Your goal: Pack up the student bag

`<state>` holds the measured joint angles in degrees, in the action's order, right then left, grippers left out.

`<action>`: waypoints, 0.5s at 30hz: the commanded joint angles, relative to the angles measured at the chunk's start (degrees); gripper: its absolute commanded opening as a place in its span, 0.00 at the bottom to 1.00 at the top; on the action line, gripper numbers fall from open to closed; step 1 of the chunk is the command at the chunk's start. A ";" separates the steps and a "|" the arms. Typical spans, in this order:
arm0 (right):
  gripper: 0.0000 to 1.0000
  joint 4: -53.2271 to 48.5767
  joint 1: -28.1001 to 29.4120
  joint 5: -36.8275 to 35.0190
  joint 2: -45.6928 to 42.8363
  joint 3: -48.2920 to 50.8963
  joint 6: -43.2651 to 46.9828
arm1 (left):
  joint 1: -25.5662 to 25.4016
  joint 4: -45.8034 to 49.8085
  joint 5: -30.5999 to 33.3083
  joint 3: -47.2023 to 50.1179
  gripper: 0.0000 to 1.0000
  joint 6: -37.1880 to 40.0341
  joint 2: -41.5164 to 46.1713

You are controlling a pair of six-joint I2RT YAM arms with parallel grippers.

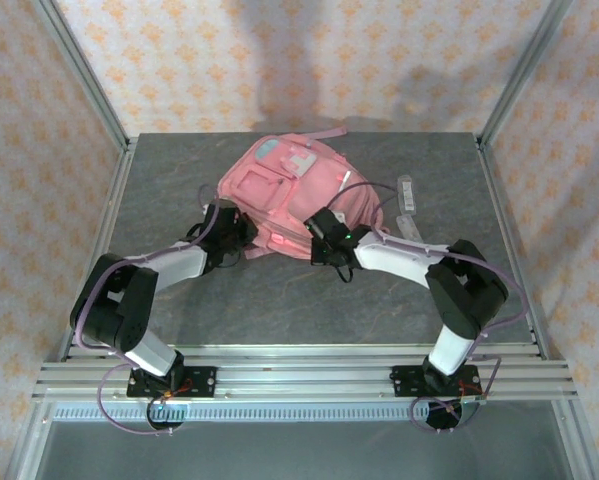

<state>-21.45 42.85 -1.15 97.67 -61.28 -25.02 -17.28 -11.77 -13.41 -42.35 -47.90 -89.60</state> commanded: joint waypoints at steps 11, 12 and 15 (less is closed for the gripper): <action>0.00 1.72 6.37 6.31 5.78 -12.56 -0.38 | -1.62 -3.16 0.29 -0.37 0.00 -1.09 -3.03; 0.00 1.10 6.36 5.17 6.12 -12.99 -0.69 | -1.62 -3.10 0.52 -0.28 0.00 -1.01 -2.92; 0.00 -0.42 6.14 3.44 5.43 -12.44 -0.52 | -1.32 -1.81 1.94 -0.47 0.00 -0.53 -3.09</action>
<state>-21.93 49.30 4.12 103.37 -72.38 -25.04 -18.28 -12.69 -12.53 -42.46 -48.34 -92.16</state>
